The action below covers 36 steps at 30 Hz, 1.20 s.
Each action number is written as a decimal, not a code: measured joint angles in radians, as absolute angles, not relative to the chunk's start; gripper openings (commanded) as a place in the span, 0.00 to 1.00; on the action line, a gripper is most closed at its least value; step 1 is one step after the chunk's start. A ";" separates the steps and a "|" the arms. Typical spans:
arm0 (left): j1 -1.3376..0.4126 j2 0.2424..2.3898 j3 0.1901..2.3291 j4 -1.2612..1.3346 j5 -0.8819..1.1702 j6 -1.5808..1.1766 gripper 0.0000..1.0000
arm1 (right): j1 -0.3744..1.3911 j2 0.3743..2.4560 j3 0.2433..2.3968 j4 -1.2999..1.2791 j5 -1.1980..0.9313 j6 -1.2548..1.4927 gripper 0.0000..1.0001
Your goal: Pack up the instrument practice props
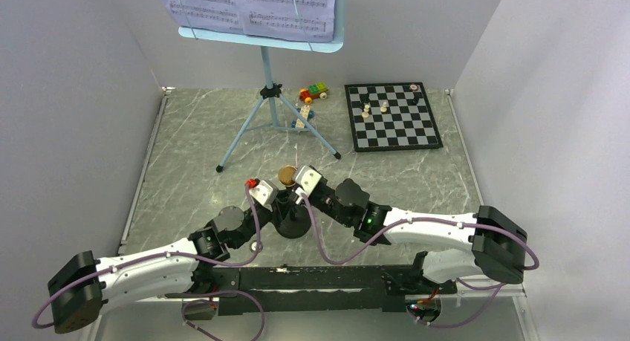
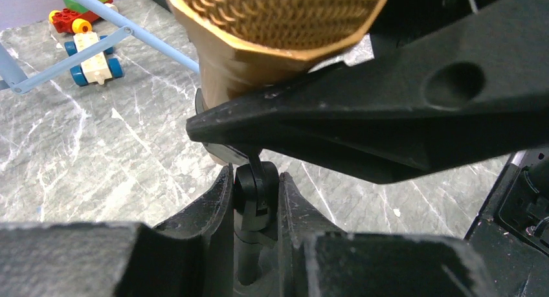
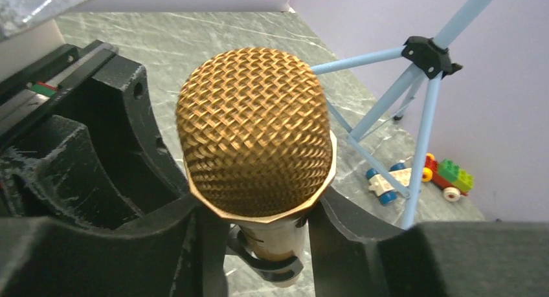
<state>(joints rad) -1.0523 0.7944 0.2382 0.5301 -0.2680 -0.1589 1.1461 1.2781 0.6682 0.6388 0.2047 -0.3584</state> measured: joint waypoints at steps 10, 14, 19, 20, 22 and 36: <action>-1.050 0.807 0.242 0.536 -0.270 -0.162 0.00 | 1.139 1.292 0.678 0.632 0.221 -0.373 0.00; -1.050 0.817 0.247 0.539 -0.271 -0.171 0.00 | 1.146 1.286 0.678 0.625 0.263 -0.374 0.00; -1.051 0.822 0.247 0.545 -0.270 -0.180 0.00 | 1.163 1.275 0.703 0.567 0.336 -0.363 0.00; -1.051 0.822 0.247 0.545 -0.269 -0.181 0.00 | 1.164 1.273 0.708 0.554 0.347 -0.358 0.00; -1.052 0.825 0.247 0.546 -0.265 -0.182 0.00 | 1.167 1.260 0.712 0.530 0.366 -0.347 0.00; -1.061 0.842 0.248 0.560 -0.260 -0.189 0.02 | 1.101 1.076 0.742 0.434 0.683 -0.342 0.00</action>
<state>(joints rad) -1.0607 0.8417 0.2478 0.5598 -0.2600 -0.1890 1.1011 1.0763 0.7422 0.4339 0.6827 -0.3424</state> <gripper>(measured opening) 0.236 0.441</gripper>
